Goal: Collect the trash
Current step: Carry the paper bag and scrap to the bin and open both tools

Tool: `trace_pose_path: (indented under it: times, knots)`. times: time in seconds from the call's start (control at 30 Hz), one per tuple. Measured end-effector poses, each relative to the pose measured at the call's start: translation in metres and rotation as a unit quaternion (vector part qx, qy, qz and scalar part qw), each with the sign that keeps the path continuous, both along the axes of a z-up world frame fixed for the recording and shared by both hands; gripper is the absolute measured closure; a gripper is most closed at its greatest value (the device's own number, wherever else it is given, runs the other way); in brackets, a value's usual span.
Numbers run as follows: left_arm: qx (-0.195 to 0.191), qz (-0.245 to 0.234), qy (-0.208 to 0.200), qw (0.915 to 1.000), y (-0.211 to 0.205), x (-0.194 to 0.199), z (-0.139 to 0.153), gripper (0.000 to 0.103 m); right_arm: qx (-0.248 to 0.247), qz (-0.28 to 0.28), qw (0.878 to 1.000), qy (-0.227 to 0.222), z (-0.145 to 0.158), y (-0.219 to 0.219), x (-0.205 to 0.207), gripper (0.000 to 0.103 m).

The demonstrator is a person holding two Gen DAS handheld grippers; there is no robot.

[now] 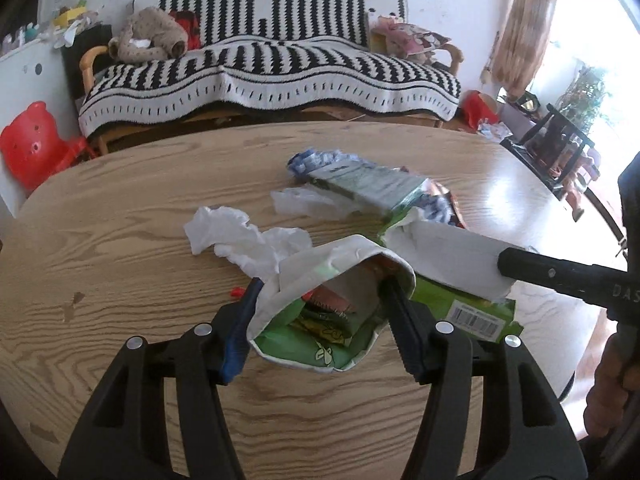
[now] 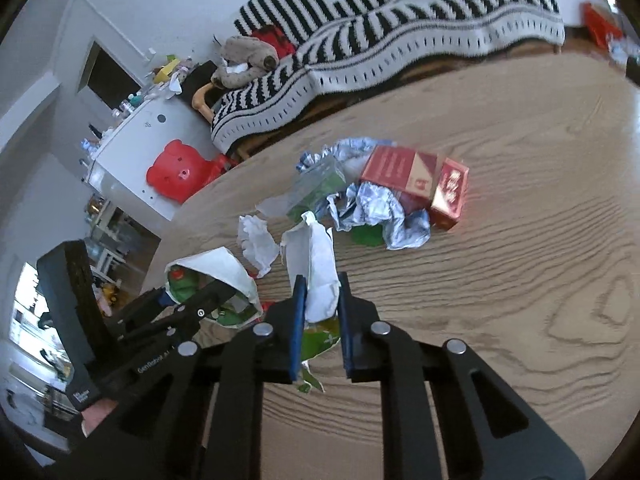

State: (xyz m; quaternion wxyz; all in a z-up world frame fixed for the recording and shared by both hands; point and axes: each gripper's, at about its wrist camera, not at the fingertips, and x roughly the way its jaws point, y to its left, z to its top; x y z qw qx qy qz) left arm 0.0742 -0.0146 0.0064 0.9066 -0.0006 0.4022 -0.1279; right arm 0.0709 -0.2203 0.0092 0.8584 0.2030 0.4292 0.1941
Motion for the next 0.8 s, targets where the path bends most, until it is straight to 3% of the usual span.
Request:
trace_pose_path:
  times: [0.33, 0.53, 0.8]
  knots:
    - [-0.004, -0.045, -0.010, 0.9989, -0.045, -0.012, 0.009, 0.044, -0.034, -0.052, 0.998, -0.024, 0.022, -0.053, -0.035, 0.087]
    - [-0.004, -0.097, -0.015, 0.9951, -0.103, -0.027, 0.011, 0.044, -0.056, -0.097, 0.993, -0.030, 0.028, -0.103, -0.068, 0.087]
    - [-0.015, -0.194, -0.025, 0.9806, -0.204, -0.062, 0.013, 0.044, -0.096, -0.178, 0.979, -0.036, 0.034, -0.186, -0.127, 0.087]
